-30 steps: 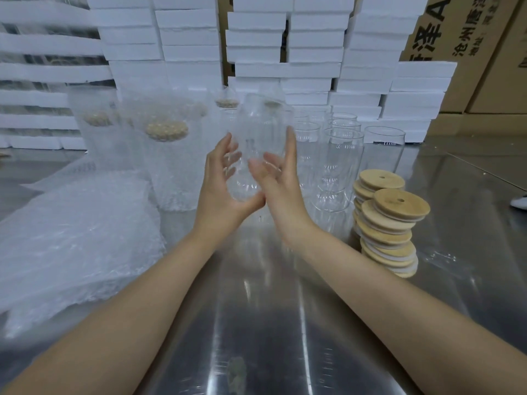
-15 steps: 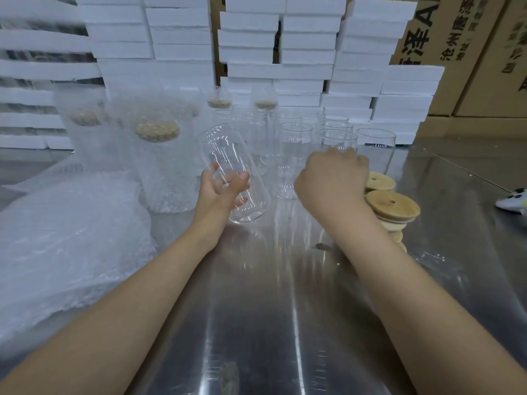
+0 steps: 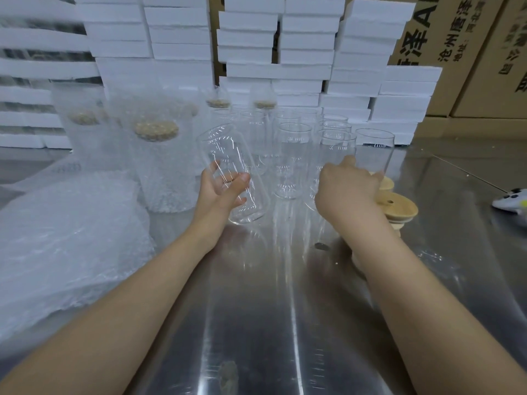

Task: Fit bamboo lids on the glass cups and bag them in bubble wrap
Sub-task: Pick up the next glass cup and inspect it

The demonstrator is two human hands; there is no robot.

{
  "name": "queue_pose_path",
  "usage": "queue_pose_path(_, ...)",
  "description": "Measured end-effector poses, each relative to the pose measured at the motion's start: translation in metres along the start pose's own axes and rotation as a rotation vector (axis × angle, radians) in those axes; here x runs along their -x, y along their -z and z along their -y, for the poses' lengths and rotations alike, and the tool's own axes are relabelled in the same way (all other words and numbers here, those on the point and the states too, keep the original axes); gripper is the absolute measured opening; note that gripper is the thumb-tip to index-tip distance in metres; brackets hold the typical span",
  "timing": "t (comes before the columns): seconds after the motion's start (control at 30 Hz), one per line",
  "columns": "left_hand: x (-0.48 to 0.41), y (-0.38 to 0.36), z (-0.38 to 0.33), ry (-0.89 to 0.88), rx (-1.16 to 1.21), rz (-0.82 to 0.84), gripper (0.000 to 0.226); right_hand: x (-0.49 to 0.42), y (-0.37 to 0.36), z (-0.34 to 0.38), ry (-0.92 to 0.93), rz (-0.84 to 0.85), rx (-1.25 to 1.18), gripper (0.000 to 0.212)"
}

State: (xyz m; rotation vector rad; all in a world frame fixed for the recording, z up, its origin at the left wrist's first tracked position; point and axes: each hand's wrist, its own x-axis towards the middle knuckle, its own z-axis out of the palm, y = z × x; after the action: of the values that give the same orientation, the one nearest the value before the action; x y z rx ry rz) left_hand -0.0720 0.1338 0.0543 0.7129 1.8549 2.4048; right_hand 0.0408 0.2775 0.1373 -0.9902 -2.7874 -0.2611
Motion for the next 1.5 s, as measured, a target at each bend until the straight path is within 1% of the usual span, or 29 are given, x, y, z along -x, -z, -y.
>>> queue_pose_path(0.07, 0.0013, -0.0005, -0.0006, 0.008, -0.007, 0.016, 0.074, 0.0011, -0.0022, 0.0031, 0.040, -0.008, 0.038, 0.040)
queue_pose_path(0.13, 0.0025, -0.0008, -0.0014, 0.009, -0.010, 0.028, 0.078, 0.0031, -0.0047, 0.0065, 0.063, -0.035, 0.061, 0.039)
queue_pose_path(0.37, 0.0026, 0.0002, -0.0008, 0.009, -0.028, 0.048, 0.071, 0.0005, -0.0057, 0.0021, 0.034, -0.058, 0.034, 0.040)
queue_pose_path(0.63, 0.0035, 0.0003, -0.0007, 0.008, -0.048, 0.073, 0.083, -0.0010, -0.0052, 0.0022, 0.044, -0.156, -0.068, 0.036)
queue_pose_path(0.77, 0.0033, -0.0001, -0.0012, 0.003, -0.056, 0.067, 0.083, -0.0009, -0.0081, 0.0019, 0.012, -0.118, -0.048, 0.036)
queue_pose_path(0.83, 0.0040, -0.0006, -0.0022, -0.001, -0.072, 0.071, 0.087, -0.0018, -0.0082, 0.0024, 0.012, -0.111, -0.045, 0.037)
queue_pose_path(0.93, 0.0050, -0.0008, -0.0032, -0.001, -0.089, 0.080, 0.088, -0.0033, -0.0067, 0.0009, 0.006, -0.130, -0.063, 0.038)
queue_pose_path(1.07, 0.0051, -0.0006, -0.0041, 0.004, -0.090, 0.089, 0.086, -0.0020, -0.0046, 0.0004, 0.023, -0.158, -0.076, 0.034)
queue_pose_path(1.2, 0.0065, -0.0009, -0.0049, 0.011, -0.089, 0.090, 0.090, 0.0004, -0.0023, 0.0014, 0.040, -0.177, -0.096, 0.033)
queue_pose_path(1.37, 0.0074, -0.0013, -0.0060, 0.013, -0.100, 0.092, 0.084, 0.0025, -0.0020, 0.0026, 0.057, -0.169, -0.102, 0.033)
queue_pose_path(1.5, 0.0087, -0.0023, -0.0069, 0.015, -0.097, 0.095, 0.090, 0.0045, -0.0026, 0.0031, 0.066, -0.171, -0.112, 0.033)
